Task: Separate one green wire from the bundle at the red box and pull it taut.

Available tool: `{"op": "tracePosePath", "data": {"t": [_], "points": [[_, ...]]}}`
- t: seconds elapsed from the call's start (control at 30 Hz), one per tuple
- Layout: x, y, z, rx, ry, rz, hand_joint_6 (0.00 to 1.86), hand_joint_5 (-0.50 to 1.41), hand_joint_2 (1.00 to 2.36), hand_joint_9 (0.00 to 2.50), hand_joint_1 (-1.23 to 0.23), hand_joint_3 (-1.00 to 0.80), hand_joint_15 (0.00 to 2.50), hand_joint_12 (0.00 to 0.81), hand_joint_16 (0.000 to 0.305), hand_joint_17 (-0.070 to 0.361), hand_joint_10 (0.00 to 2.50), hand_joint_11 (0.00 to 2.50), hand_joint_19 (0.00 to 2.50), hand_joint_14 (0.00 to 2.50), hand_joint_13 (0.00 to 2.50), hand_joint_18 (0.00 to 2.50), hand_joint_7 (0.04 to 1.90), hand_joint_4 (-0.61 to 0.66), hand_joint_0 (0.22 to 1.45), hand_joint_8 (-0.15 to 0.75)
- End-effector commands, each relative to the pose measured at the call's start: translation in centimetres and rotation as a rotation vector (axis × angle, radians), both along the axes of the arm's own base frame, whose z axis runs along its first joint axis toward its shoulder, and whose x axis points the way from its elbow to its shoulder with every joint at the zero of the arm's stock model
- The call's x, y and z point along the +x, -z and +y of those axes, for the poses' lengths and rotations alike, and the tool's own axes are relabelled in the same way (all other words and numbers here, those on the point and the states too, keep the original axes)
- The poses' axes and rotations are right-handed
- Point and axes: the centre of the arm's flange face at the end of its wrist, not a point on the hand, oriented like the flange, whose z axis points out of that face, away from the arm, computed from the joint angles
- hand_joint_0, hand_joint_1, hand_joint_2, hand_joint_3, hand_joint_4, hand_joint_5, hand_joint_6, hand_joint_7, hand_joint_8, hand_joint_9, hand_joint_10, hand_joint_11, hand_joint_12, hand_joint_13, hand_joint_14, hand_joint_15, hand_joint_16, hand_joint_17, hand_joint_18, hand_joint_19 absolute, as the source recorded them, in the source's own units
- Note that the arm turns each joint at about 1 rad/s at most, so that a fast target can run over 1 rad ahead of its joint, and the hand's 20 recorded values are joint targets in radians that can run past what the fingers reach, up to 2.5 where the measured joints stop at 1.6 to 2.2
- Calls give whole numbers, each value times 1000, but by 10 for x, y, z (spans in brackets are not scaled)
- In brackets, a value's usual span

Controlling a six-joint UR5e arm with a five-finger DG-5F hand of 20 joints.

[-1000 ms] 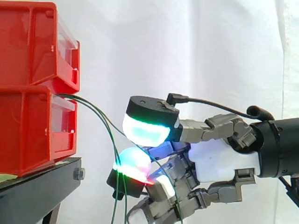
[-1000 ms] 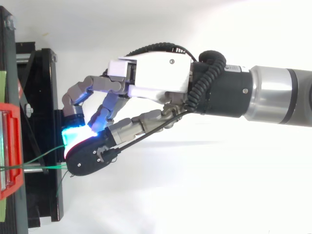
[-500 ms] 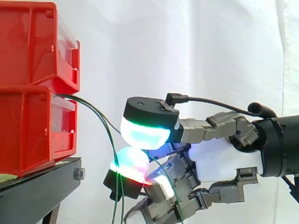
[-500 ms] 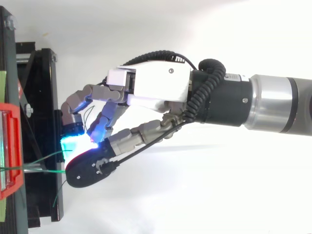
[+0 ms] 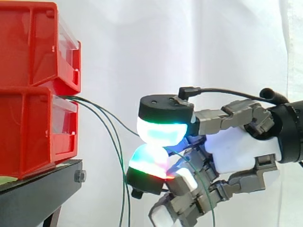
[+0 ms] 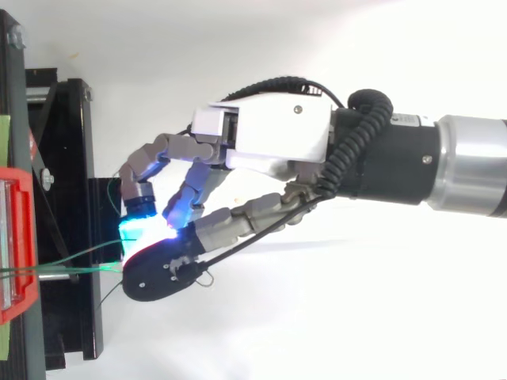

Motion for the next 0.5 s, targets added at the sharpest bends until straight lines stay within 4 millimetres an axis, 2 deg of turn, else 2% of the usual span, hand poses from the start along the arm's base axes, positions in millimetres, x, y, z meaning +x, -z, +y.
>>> {"op": "tracePosePath", "data": {"t": [0.0,0.13,0.23,0.37,0.47], "points": [[-5,-5,0,-5,8,28,868,-200,1023,1035,-738,-154,447,324,44,99,24,796,425,16,899,699,1206,102,629,312],[-5,-6,0,-3,18,29,873,-204,1025,1007,-759,-135,442,322,44,100,24,794,417,16,891,698,1175,67,641,309],[-5,-8,0,0,20,27,871,-208,1022,980,-778,-178,440,320,44,100,23,784,410,16,878,690,1121,100,654,302],[-4,-18,0,2,20,13,855,-210,1003,953,-836,-467,441,316,44,99,23,759,401,16,868,672,1125,164,669,284],[-7,-29,0,-3,19,12,847,-213,1000,910,-850,-500,431,314,44,98,22,751,403,16,849,651,1105,177,628,281]]}}
